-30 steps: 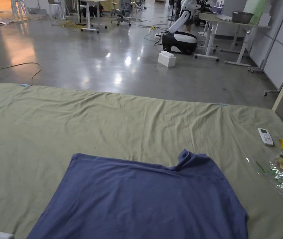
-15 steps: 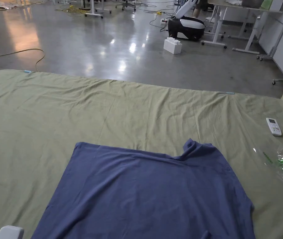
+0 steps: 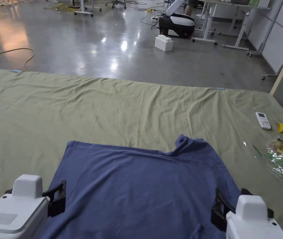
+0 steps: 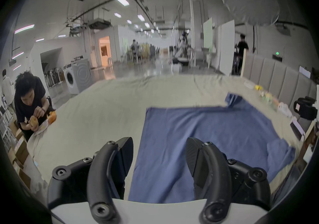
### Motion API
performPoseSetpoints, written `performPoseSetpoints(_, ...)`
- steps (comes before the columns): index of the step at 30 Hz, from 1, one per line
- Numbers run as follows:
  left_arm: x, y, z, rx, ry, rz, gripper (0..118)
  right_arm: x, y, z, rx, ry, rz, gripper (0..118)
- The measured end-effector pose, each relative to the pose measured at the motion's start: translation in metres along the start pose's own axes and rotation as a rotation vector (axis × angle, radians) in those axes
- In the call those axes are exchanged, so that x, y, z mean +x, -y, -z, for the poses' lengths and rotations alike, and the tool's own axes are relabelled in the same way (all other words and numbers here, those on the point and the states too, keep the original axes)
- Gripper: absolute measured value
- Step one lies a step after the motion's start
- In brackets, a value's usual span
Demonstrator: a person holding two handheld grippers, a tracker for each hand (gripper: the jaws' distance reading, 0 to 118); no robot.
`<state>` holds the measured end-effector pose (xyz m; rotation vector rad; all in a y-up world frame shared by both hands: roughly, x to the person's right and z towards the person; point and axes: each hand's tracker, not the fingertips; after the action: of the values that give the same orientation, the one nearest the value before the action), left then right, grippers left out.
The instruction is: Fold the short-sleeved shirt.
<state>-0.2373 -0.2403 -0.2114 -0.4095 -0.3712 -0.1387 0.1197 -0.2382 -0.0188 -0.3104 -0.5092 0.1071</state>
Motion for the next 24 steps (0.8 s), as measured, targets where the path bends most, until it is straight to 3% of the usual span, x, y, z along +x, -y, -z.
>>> performPoseSetpoints(2,0.011,-0.011,-0.002,0.064,0.002,0.000,48,-0.007,-0.012,0.002,0.067,0.011,0.005,24)
performPoseSetpoints(3,0.015,-0.014,-0.004,0.088,-0.002,-0.001,40,-0.009,-0.014,0.004,0.058,0.004,0.051,18)
performPoseSetpoints(5,0.019,-0.018,-0.002,0.143,0.002,0.001,19,-0.012,-0.021,0.004,0.100,-0.003,0.075,12)
performPoseSetpoints(6,0.022,-0.020,-0.004,0.164,0.002,0.000,15,-0.015,-0.024,0.003,0.107,0.006,0.062,6)
performPoseSetpoints(10,0.026,-0.023,-0.007,0.191,-0.014,0.013,8,-0.021,-0.033,0.000,0.200,0.030,0.008,5)
performPoseSetpoints(12,0.030,-0.028,-0.014,0.200,-0.018,0.017,5,-0.022,-0.032,0.001,0.177,0.040,0.044,1)
performPoseSetpoints(13,0.030,-0.029,-0.015,0.205,-0.026,0.014,4,-0.023,-0.036,-0.002,0.232,0.075,-0.001,1)
performPoseSetpoints(14,0.029,-0.030,-0.016,0.208,-0.033,0.008,4,-0.022,-0.034,-0.001,0.196,0.049,0.043,1)
performPoseSetpoints(19,0.018,-0.031,-0.014,0.201,-0.035,0.001,4,-0.023,-0.035,0.000,0.214,0.034,0.045,1)
performPoseSetpoints(24,-0.009,-0.018,-0.001,-0.032,-0.014,0.005,4,-0.023,-0.030,0.003,0.179,0.033,0.017,1)
